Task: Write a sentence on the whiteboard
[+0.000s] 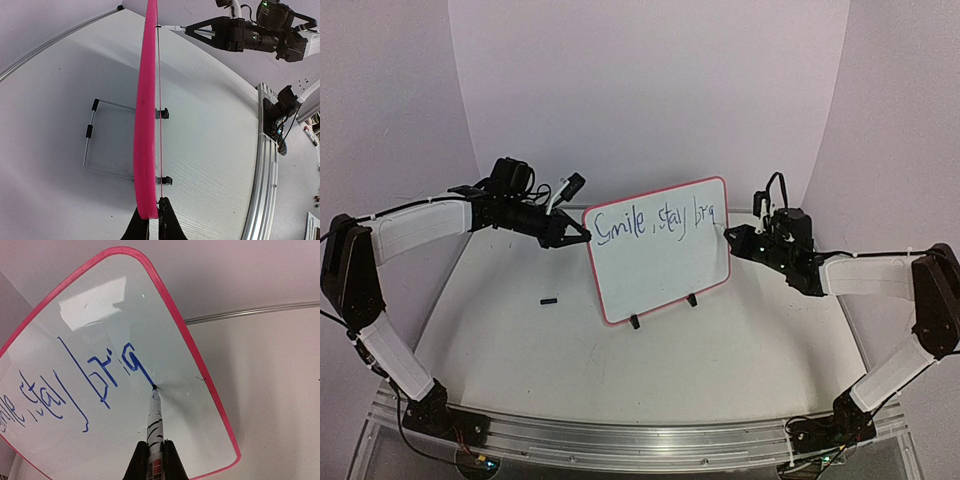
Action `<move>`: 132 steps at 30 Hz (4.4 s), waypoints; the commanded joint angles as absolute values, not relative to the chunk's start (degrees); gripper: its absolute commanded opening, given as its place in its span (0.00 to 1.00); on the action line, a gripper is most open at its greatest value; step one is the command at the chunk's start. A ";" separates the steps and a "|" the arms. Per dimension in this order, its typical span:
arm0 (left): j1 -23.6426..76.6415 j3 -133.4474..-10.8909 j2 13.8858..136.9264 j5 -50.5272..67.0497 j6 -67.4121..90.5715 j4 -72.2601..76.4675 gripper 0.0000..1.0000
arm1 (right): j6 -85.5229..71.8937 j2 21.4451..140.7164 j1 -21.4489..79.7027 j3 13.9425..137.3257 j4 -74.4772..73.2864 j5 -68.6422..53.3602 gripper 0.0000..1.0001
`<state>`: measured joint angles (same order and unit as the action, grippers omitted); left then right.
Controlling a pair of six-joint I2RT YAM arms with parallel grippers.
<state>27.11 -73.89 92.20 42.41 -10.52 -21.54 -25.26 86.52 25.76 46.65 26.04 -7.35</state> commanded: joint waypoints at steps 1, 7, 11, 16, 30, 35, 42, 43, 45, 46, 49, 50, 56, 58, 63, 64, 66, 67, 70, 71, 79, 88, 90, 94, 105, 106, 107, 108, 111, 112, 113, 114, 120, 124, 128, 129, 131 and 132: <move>28.83 -73.29 94.34 40.51 -13.06 -28.57 0.00 | -26.90 87.16 25.67 45.59 26.96 -7.81 0.00; 28.83 -73.21 94.27 40.45 -13.06 -28.61 0.00 | -28.71 87.57 25.75 44.95 28.05 -10.29 0.00; 28.83 -73.22 94.28 40.43 -13.07 -28.56 0.00 | -29.52 86.17 26.16 44.48 28.27 -11.17 0.00; 28.83 -73.22 94.28 40.44 -13.06 -28.56 0.00 | -29.77 83.80 26.44 45.18 28.40 -13.73 0.00; 28.92 -73.14 94.01 40.43 -13.02 -28.56 0.00 | -24.41 75.68 26.43 49.04 25.42 -7.27 0.00; 28.96 -73.15 94.07 40.26 -13.02 -28.57 0.00 | -23.10 78.48 26.38 51.42 25.13 -7.49 0.00; 29.00 -73.23 94.45 40.34 -13.08 -28.56 0.00 | -21.42 82.01 26.43 53.70 25.05 -6.29 0.00; 29.00 -73.22 94.41 40.34 -13.03 -28.59 0.00 | -21.21 82.39 26.45 53.81 25.00 -6.19 0.00; 29.00 -73.28 94.41 40.34 -13.01 -28.57 0.00 | -20.80 82.87 26.37 54.24 24.88 -5.70 0.00; 29.00 -73.22 94.47 40.34 -13.04 -28.56 0.00 | -20.63 83.14 26.38 54.49 24.83 -5.44 0.00; 29.00 -73.21 94.59 40.36 -13.05 -28.61 0.00 | -20.15 84.41 26.40 55.30 24.61 -4.97 0.00; 29.00 -73.21 94.58 40.41 -13.08 -28.61 0.00 | -20.05 84.69 26.40 55.40 24.61 -4.89 0.00; 29.00 -73.29 94.66 40.34 -13.02 -28.64 0.00 | -19.78 86.85 26.28 55.95 24.61 -4.44 0.00; 29.00 -73.34 94.63 40.39 -13.04 -28.65 0.00 | -19.85 86.84 26.32 55.71 24.61 -4.34 0.00; 29.09 -73.32 94.58 40.34 -13.10 -28.65 0.00 | -21.02 86.02 26.34 52.98 24.52 -3.94 0.00; 29.09 -73.30 94.59 40.41 -13.14 -28.65 0.00 | -21.33 85.84 26.35 52.35 24.52 -3.82 0.00; 29.09 -73.31 94.62 40.43 -13.10 -28.65 0.00 | -21.87 85.57 26.34 50.87 24.52 -3.70 0.00; 29.09 -73.31 94.61 40.43 -13.16 -28.65 0.00 | -22.21 85.46 26.33 50.53 24.52 -3.65 0.00; 29.09 -73.32 94.59 40.39 -13.13 -28.70 0.00 | -23.03 85.35 26.34 48.88 24.52 -3.60 0.00; 29.09 -73.33 94.60 40.42 -13.13 -28.66 0.00 | -23.17 85.34 26.31 48.69 24.52 -3.60 0.00; 29.18 -73.32 94.51 40.30 -13.10 -28.65 0.00 | -23.03 84.51 26.35 49.13 24.42 -3.92 0.00; 29.22 -73.30 94.43 40.26 -13.13 -28.65 0.00 | -22.09 82.11 26.34 51.06 23.76 -4.35 0.00; 29.18 -73.30 94.43 40.22 -13.11 -28.69 0.00 | -21.72 82.54 26.32 51.77 23.56 -4.41 0.00; 29.27 -73.33 94.47 40.18 -13.10 -28.74 0.00 | -21.57 83.33 26.38 52.56 23.55 -5.05 0.00; 29.28 -73.30 94.49 40.09 -13.25 -28.86 0.00 | -21.44 85.40 26.41 53.87 23.47 -4.92 0.00; 29.31 -73.34 94.55 40.08 -13.24 -28.83 0.00 | -21.51 85.50 26.38 53.88 23.47 -4.85 0.00; 29.27 -73.35 94.49 40.09 -13.19 -28.83 0.00 | -21.54 85.59 26.40 53.88 23.47 -4.91 0.00; 29.27 -73.32 94.50 40.04 -13.26 -28.87 0.00 | -21.61 85.68 26.32 53.88 23.47 -4.84 0.00; 29.26 -73.31 94.48 40.02 -13.24 -28.85 0.00 | -21.71 85.85 26.36 53.79 23.46 -4.68 0.00; 29.26 -73.30 94.53 40.05 -13.24 -28.84 0.00 | -21.71 85.86 26.36 53.79 23.46 -4.66 0.00; 29.27 -73.31 94.49 40.00 -13.27 -28.87 0.00 | -21.71 85.89 26.42 53.78 23.38 -4.49 0.00; 29.27 -73.37 94.50 40.06 -13.31 -28.87 0.00 | -21.71 85.87 26.38 53.73 23.38 -4.23 0.00; 29.29 -73.35 94.48 39.99 -13.28 -28.87 0.00 | -21.75 85.62 26.30 53.79 23.13 -2.01 0.00; 29.27 -73.38 94.55 39.99 -13.32 -28.90 0.00 | -21.80 85.47 26.32 53.88 22.79 -1.28 0.00; 29.27 -73.35 94.49 40.12 -13.28 -28.88 0.00 | -21.79 86.06 26.37 54.22 22.50 -1.86 0.00; 29.27 -73.36 94.49 40.09 -13.23 -28.84 0.00 | -21.80 86.18 26.41 54.23 22.43 -1.96 0.00; 29.27 -73.31 94.50 40.03 -13.33 -28.85 0.00 | -21.79 86.43 26.38 54.23 22.37 -2.38 0.00; 29.27 -73.35 94.49 40.07 -13.34 -28.83 0.00 | -21.75 86.54 26.35 54.23 22.34 -2.46 0.00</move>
